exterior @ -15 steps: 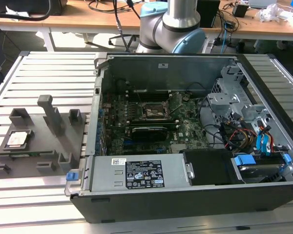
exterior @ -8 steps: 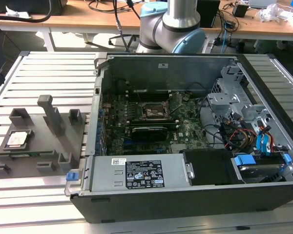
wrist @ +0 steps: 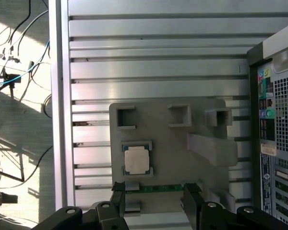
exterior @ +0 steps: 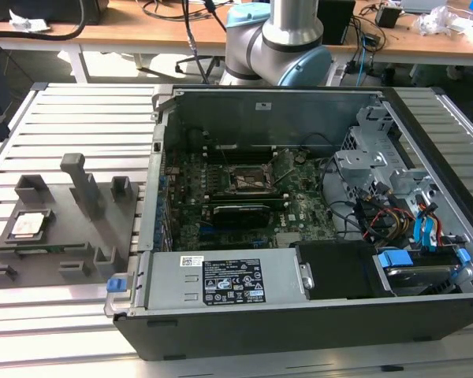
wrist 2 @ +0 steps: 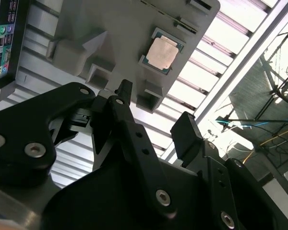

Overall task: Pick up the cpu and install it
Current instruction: 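Pick up the cpu and move it towards the insertion slot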

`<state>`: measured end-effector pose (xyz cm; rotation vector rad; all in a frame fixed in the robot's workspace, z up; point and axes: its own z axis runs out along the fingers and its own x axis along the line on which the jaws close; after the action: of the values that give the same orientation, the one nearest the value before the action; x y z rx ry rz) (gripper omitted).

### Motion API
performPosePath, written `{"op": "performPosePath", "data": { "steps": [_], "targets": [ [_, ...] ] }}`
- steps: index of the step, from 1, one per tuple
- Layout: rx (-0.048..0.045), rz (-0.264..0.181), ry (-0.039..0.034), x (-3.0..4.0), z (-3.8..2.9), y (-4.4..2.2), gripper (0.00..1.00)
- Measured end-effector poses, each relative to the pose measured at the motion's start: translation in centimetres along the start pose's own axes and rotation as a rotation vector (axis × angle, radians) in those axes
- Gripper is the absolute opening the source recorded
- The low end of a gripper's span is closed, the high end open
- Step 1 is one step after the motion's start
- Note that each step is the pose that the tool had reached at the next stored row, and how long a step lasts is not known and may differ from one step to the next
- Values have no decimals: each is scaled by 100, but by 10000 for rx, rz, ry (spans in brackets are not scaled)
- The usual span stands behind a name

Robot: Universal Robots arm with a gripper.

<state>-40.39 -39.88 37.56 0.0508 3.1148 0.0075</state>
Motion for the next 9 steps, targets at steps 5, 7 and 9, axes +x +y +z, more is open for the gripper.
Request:
{"op": "performPosePath", "data": {
  "steps": [5,7,9],
  "targets": [
    [0,0,1,0,16,0,60],
    [-1,0,0,1,23,0,60],
    [0,0,0,1,34,0,60]
  ]
}}
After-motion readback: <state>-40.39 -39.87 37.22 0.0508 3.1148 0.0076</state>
